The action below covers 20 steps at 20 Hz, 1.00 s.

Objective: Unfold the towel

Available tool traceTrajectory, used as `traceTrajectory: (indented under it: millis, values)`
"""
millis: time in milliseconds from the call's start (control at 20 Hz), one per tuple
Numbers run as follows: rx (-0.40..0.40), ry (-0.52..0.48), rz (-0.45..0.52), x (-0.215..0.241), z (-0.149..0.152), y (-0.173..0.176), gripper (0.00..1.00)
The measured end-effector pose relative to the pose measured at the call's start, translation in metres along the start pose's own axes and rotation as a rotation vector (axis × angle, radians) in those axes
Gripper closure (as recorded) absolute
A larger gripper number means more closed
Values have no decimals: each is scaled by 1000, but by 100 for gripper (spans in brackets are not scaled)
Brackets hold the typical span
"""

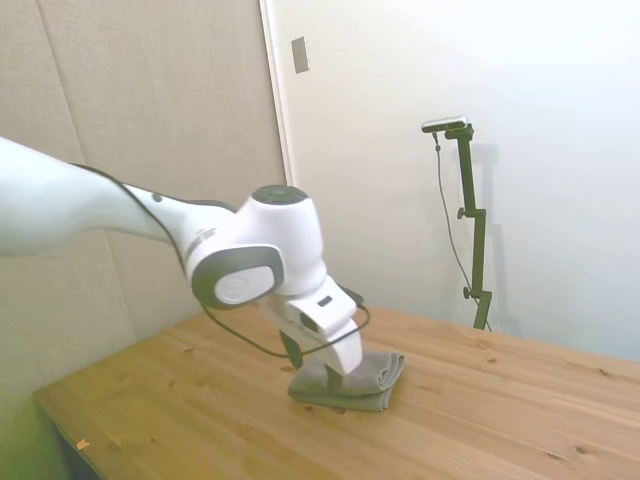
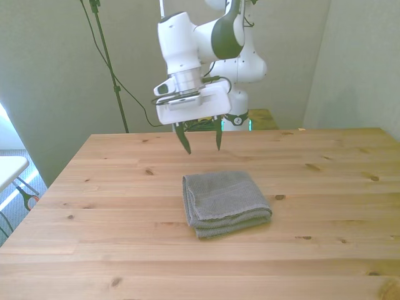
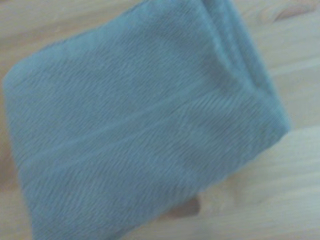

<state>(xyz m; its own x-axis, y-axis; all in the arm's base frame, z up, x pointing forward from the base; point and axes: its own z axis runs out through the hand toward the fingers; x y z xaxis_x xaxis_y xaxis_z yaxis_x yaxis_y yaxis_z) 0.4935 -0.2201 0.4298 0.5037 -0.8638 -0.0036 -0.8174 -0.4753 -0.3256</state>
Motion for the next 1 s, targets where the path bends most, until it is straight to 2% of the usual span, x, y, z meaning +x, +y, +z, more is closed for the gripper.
traceTrajectory:
  millis: [200, 550, 600, 1000]
  values:
    - [33, 13, 65, 44, 14, 4, 0]
    - [111, 21, 95, 58, 35, -5, 0]
    - [113, 16, 90, 56, 38, -7, 100]
    - [106, -15, 62, 47, 58, -19, 100]
